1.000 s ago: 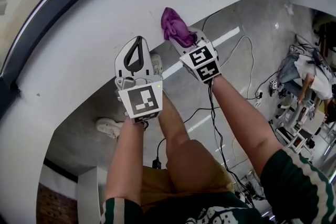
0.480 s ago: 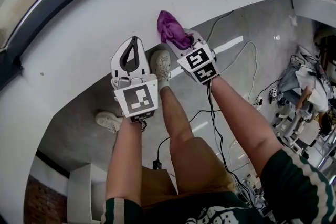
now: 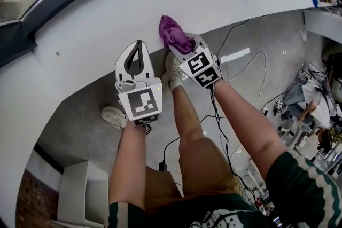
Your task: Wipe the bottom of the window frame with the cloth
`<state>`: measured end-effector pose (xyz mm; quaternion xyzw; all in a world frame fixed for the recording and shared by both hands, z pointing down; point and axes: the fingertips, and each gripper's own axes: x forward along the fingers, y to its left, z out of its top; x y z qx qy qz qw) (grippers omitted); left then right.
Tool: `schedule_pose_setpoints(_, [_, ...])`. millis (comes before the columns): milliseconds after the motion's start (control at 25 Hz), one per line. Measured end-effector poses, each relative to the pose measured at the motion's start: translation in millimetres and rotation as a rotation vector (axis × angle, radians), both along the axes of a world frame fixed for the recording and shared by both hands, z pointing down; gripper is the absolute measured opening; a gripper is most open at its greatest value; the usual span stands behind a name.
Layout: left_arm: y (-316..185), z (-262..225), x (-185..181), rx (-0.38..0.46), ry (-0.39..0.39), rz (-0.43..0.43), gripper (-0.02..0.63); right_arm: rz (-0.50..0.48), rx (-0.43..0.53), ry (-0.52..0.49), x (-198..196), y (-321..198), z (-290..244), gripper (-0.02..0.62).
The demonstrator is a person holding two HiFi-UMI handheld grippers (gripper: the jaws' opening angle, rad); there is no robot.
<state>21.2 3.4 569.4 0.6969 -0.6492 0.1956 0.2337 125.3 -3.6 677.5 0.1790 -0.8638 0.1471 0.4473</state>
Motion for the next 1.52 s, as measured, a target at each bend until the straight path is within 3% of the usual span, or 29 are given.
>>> schedule_pose_setpoints(680, [68,-6,-110,-0.032,-0.01,-0.154,0.006,-0.214,-0.047,-0.018,-129,69,-3,0.13])
schedule_pose_setpoints(1120, [134,-6,-192,-0.079,-0.045,-0.28,0.006,-0.378,-0.088,-0.066,-237,139,-7,0.13])
schedule_pose_setpoints(1520, [187,-8,-241,-0.125,-0.07,-0.352,0.006,-0.453,-0.131,-0.118,-322,202,-6,0.13])
